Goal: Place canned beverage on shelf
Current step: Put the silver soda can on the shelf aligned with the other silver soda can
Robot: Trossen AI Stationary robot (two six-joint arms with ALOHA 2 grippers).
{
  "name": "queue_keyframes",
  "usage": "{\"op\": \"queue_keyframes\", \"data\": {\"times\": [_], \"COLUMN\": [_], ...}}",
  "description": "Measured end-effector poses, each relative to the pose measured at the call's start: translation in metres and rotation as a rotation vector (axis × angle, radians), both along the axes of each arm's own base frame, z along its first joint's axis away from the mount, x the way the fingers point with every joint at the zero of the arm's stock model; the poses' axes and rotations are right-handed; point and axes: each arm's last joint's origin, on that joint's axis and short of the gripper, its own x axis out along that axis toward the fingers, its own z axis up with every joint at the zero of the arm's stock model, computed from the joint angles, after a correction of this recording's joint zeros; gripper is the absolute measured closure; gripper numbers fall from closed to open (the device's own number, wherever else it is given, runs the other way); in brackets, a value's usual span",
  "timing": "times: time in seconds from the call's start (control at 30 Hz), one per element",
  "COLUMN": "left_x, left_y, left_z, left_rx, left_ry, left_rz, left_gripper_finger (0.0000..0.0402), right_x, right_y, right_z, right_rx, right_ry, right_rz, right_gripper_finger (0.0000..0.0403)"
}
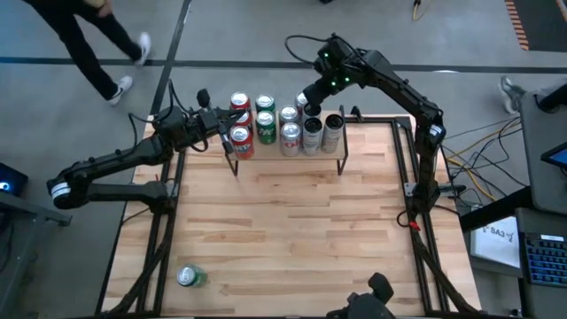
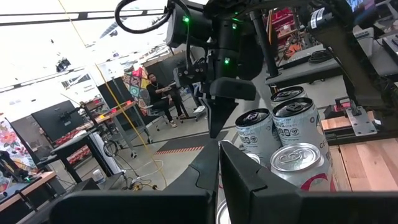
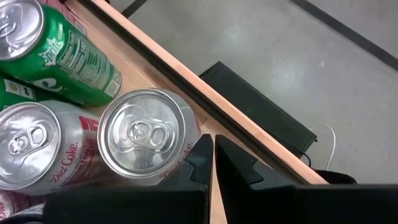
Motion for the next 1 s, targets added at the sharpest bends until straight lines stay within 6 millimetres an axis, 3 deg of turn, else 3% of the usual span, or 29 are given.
{"op": "queue_keyframes", "data": {"times": [1.0], "left_x": [0.0000], "left_y": [0.0001], "left_z": [-0.0001], "left_rx": [0.000], "left_ry": [0.001], "left_rz": [0.000], "left_gripper_finger": [0.0402], "right_x": [0.0088], "right_y": [-0.0017], "right_z": [-0.0025], "right_rx": [0.009], "right_ry": [-0.068], "right_rz": [0.042], "right_gripper_finger": [0.0394]}}
